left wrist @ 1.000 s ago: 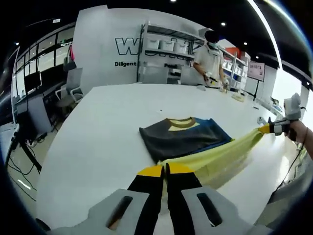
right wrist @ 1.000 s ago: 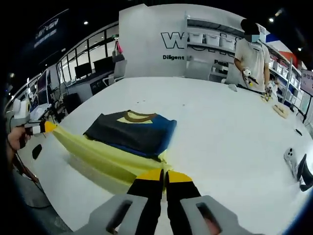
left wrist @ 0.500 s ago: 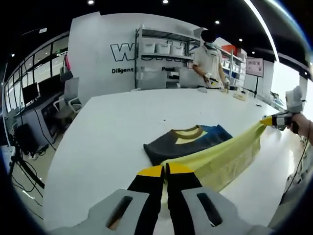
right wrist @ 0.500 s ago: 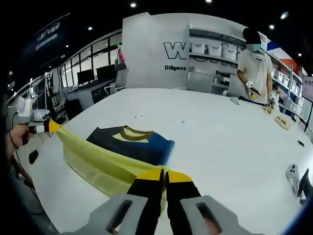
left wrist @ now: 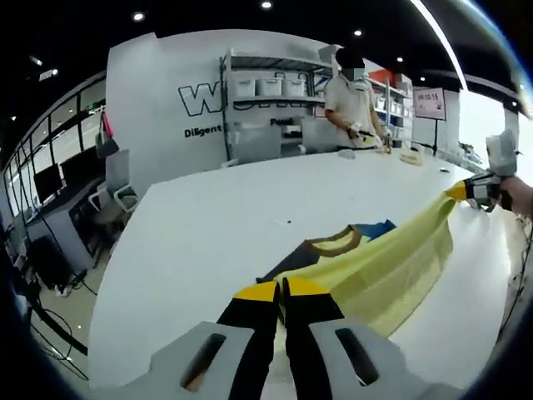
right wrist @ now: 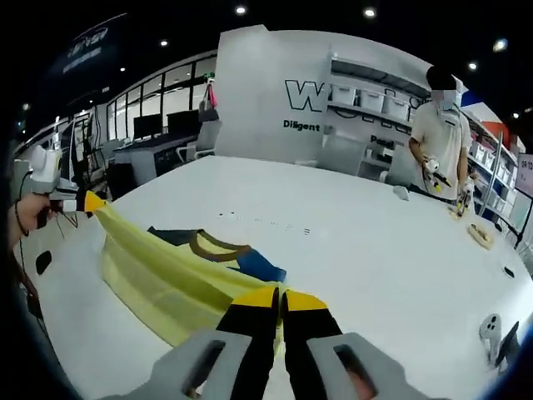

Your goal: Fold the garment on the visible template until the final outline fits inside the template.

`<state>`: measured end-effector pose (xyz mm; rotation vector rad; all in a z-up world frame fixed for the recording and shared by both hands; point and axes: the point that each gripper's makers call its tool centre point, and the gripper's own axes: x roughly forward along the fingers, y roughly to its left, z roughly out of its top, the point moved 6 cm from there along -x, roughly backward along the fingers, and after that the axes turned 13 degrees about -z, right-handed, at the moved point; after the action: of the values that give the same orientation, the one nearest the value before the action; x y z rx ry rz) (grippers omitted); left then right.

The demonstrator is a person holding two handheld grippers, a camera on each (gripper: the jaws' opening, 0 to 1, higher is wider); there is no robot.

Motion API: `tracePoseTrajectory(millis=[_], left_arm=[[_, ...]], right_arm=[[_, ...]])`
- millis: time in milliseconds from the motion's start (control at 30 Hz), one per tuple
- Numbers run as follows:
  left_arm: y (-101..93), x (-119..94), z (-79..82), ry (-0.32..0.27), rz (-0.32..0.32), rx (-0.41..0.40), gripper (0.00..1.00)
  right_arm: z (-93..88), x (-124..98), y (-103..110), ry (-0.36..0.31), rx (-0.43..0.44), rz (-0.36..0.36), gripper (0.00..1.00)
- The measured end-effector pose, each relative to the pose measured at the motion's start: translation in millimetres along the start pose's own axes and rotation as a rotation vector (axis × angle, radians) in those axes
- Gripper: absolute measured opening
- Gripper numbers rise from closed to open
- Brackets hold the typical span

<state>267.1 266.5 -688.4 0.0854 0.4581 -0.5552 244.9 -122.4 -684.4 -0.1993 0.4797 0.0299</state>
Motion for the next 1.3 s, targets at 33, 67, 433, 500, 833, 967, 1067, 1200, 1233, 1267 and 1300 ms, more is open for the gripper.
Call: tracePoseTrajectory(millis=[33,67,433,500,833,967,1067,1200,1233,1267,1300], left_arm=[[1.4,2.6,1.3,0.003,0.001,0.004,0.05],[3.2,5.6,3.1,0.001,0.001,0.011,0.05],[26.4,43.0,11.7,0.086,-0.008,0.079,0.05],[28.2,46.0,10.9,0.086,-0.005,0.083,0.05],[41.6,70.5,5.1,0.183,-0.009,0.163,0.05],[50.3,78.3,4.3,0.205,0.001,0.17,0.05],[54.2,85.9,2.8,0.211,0.005,0.144,0.05],[56.9,100.5,0.8,0.232,0.002,0.177,0.05],[57.1,103.3,-0.4,0.242,0.004,0.164,0.05],[56.9,104.2,-0.9,0.244,0.004,0.163,0.05],[58.0,107.1,-2.8,0.248,0.007,0.166,0.05]], right_arm=[[1.2,2.5,-0.5,0.0,-0.001,0.0,0.0],[2.8,5.2,-0.8,-0.003,-0.002,-0.002,0.0],[5.0,48.8,5.3,0.019,-0.019,-0.017,0.0],[5.4,51.3,6.1,0.021,-0.021,-0.019,0.0],[10.8,82.9,9.0,0.026,-0.07,-0.006,0.0],[11.7,94.0,11.6,0.03,-0.078,0.017,0.0],[9.4,103.0,11.6,0.04,-0.097,0.015,0.0],[3.1,116.6,9.7,0.054,-0.112,0.011,0.0],[1.3,118.5,10.1,0.064,-0.143,0.018,0.0],[0.7,122.7,9.8,0.052,-0.202,0.023,0.0],[-0.3,124.7,11.9,0.046,-0.204,0.042,0.0]])
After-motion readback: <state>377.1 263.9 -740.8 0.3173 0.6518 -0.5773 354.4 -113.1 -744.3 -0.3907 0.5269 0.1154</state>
